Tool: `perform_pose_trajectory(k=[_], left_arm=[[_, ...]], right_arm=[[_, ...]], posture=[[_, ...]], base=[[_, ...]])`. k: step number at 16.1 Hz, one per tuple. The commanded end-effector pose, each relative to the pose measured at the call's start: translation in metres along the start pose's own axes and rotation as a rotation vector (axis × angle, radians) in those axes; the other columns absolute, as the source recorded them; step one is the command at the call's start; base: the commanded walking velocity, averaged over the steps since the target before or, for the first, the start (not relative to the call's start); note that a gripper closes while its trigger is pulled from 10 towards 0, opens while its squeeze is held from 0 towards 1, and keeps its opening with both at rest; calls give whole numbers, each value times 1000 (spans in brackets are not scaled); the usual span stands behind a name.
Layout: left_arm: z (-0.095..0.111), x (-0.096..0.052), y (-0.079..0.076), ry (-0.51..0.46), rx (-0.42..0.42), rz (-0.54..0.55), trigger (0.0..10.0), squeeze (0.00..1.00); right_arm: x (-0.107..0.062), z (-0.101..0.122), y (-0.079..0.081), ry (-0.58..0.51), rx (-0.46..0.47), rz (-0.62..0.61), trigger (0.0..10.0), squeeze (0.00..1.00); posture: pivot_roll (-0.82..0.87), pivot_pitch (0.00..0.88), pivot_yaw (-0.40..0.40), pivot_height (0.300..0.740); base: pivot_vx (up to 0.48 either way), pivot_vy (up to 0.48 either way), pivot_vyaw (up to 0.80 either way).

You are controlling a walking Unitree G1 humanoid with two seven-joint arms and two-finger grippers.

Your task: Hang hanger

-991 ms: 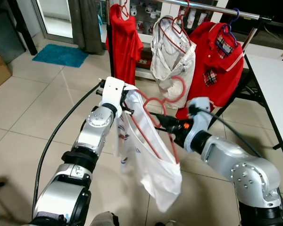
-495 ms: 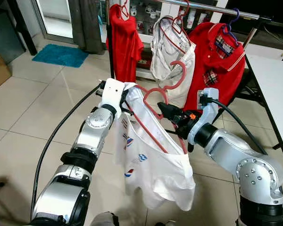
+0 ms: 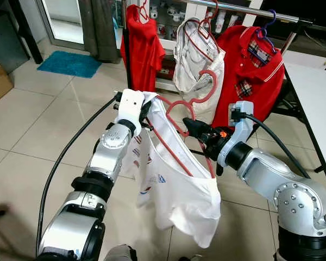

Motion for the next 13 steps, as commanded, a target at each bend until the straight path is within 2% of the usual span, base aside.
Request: perform_pose_trajectory(k=[1, 3, 4, 5, 6, 7, 10, 11, 13], left_arm=[[5, -3, 7, -32, 18, 41, 10000, 0], [1, -8, 6, -37, 127, 45, 10000, 0], [-1, -10, 5, -36, 151, 46, 9451, 0], [-1, -10, 5, -38, 151, 48, 8275, 0], [1, -12, 7, -57, 147, 70, 10000, 341], [3, -12, 6, -69, 135, 64, 10000, 1000], [7, -13, 7, -92, 193, 75, 10000, 1000], [10, -14, 7, -105, 211, 79, 10000, 0], [11, -14, 7, -113, 219, 77, 10000, 0]], right_arm=[[-3, 10, 2, -29, -26, 6, 10000, 0], [-3, 10, 2, -29, -24, 6, 10000, 0], [-3, 10, 2, -29, -24, 6, 10000, 0], [-3, 10, 2, -29, -24, 6, 10000, 0], [-3, 10, 2, -28, -24, 7, 10000, 0], [-3, 10, 2, -27, -24, 7, 10000, 0], [-2, 9, 3, -26, -27, 11, 10000, 0], [-2, 9, 3, -26, -27, 11, 10000, 0], [-2, 10, 3, -28, -27, 12, 10000, 0]], posture=[[-9, 61, -57, 740], [-8, 60, -57, 740], [-8, 62, -59, 740], [-8, 62, -59, 740], [-7, 63, -60, 740], [-7, 63, -60, 740], [-4, 61, -59, 740], [-5, 61, -58, 740], [-5, 61, -57, 740]], base=[[0, 0, 0], [0, 0, 0], [0, 0, 0], [0, 0, 0], [0, 0, 0], [0, 0, 0], [0, 0, 0], [0, 0, 0], [0, 0, 0]])
Point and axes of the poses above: a point about 5 cm out from each wrist's last joint towards the gripper, its own x axis pointing out of the wrist towards the gripper, its own z axis along the axis of the wrist's last joint, y = z × x, the point moved 5 cm from there along x, pointing out of the wrist towards the gripper, and after that the axes turned 2 degrees about -x, right-handed, at the moved point
